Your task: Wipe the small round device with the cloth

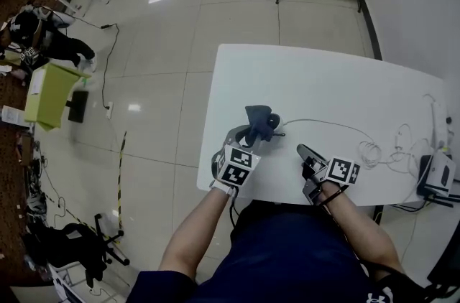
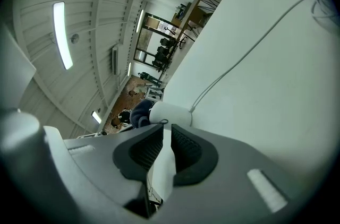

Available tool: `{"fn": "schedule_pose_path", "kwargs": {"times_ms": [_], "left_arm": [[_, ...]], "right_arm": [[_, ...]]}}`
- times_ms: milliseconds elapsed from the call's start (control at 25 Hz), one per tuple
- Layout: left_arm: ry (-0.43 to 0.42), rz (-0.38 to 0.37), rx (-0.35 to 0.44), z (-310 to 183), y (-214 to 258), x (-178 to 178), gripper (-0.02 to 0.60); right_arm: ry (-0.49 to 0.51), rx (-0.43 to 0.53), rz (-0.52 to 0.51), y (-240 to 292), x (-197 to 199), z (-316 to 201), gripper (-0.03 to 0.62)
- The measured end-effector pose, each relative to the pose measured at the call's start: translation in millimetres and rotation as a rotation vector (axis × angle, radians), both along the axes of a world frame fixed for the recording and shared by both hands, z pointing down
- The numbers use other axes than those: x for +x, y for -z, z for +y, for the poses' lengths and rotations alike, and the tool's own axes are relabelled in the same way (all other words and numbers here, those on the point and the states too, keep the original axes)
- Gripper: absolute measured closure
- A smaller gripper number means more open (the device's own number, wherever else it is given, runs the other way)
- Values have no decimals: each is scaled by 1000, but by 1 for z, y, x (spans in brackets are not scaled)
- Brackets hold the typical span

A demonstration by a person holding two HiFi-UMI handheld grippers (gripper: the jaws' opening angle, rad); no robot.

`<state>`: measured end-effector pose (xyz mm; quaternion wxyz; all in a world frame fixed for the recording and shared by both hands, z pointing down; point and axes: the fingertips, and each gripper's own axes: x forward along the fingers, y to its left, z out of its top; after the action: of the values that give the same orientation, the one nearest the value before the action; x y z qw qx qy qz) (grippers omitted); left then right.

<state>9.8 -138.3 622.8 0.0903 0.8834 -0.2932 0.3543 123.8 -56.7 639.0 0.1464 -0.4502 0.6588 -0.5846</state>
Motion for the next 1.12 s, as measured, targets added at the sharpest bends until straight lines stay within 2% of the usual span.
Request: {"fn": "schedule_pose_path", "kwargs": {"times_ms": [80, 160, 240, 400, 520, 640, 800, 880, 1000, 1120], "left_arm": [[131, 84, -88, -2, -8, -10, 497], [211, 143, -160, 0, -14, -13, 497], [250, 167, -205, 2, -22, -15, 497], [276, 162, -274, 9, -46, -19, 497], [326, 178, -338, 19, -60, -19, 497], [356, 209, -334, 26, -50, -14, 497], [333, 264, -211, 32, -5, -1, 495], [314, 288, -184, 36, 10, 7, 495], [293, 265, -201, 46, 3, 19, 494], [365, 259, -247, 52, -18, 20, 494]], "right_arm": [[3, -5, -1, -1, 2, 4, 542], [7, -7, -3, -2, 5, 6, 542], [7, -11, -3, -4, 8, 8, 542], [0, -14, -5, -6, 12, 9, 543], [0, -14, -5, -6, 12, 10, 543], [-3, -13, -4, -6, 13, 10, 543], [-11, -12, -6, -7, 12, 10, 543], [-11, -12, -8, -7, 12, 9, 543], [-4, -9, -10, -7, 7, 8, 543], [1, -9, -11, -7, 2, 9, 543]]}}
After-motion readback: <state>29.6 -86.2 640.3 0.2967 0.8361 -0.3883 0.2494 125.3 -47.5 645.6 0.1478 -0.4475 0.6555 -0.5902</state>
